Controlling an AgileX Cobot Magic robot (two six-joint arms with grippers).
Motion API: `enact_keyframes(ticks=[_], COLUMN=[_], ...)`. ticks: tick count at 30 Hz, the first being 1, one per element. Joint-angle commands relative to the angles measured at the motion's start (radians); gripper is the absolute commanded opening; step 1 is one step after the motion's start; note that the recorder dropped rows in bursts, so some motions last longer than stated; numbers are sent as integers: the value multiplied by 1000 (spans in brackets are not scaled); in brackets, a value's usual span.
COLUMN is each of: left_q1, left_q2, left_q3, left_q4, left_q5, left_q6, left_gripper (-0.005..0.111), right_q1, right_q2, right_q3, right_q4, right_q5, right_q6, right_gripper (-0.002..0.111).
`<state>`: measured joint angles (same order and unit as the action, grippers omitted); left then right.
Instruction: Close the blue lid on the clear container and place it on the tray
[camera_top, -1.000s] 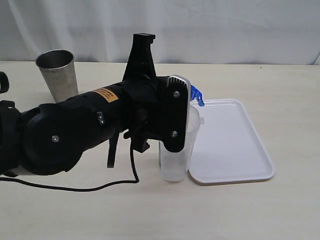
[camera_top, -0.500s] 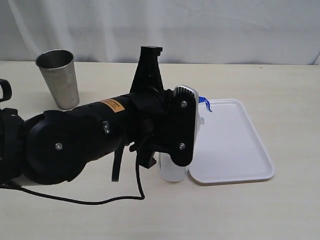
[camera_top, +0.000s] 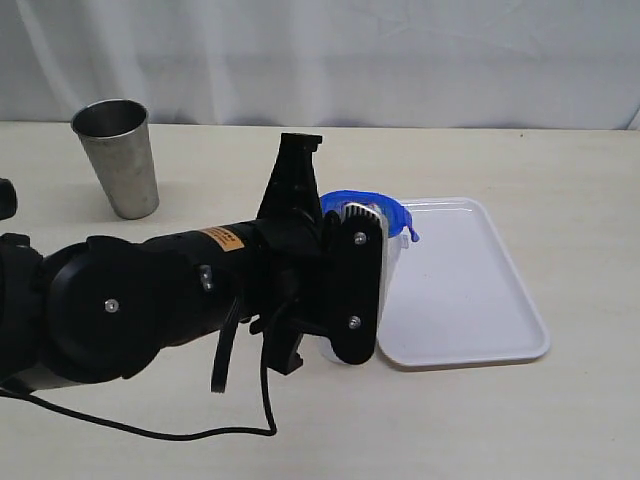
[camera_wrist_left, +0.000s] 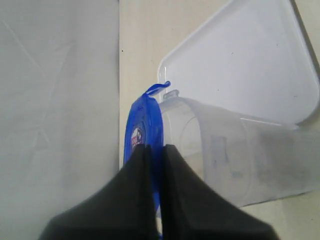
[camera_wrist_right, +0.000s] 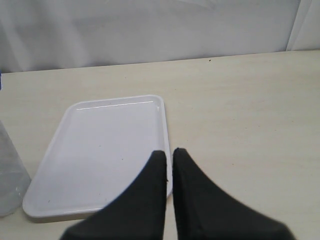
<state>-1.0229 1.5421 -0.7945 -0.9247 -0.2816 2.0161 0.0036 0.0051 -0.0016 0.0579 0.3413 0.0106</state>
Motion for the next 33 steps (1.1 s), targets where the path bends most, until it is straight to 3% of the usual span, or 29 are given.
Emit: enact_keyframes(ticks=[1,33], left_q1=[-1,-1], left_q2=[-4,-4], left_q3=[3,3], left_q4=[-15,-92], left_q5=[26,24], left_q6=[-2,27], left_gripper=[0,0], right_q1=[-4,-4], right_q2=[-5,-5], right_q3=[2,2], right_q4=[5,5], right_q5=[-3,-3], right_q6=[-2,-2], right_gripper=[5,5])
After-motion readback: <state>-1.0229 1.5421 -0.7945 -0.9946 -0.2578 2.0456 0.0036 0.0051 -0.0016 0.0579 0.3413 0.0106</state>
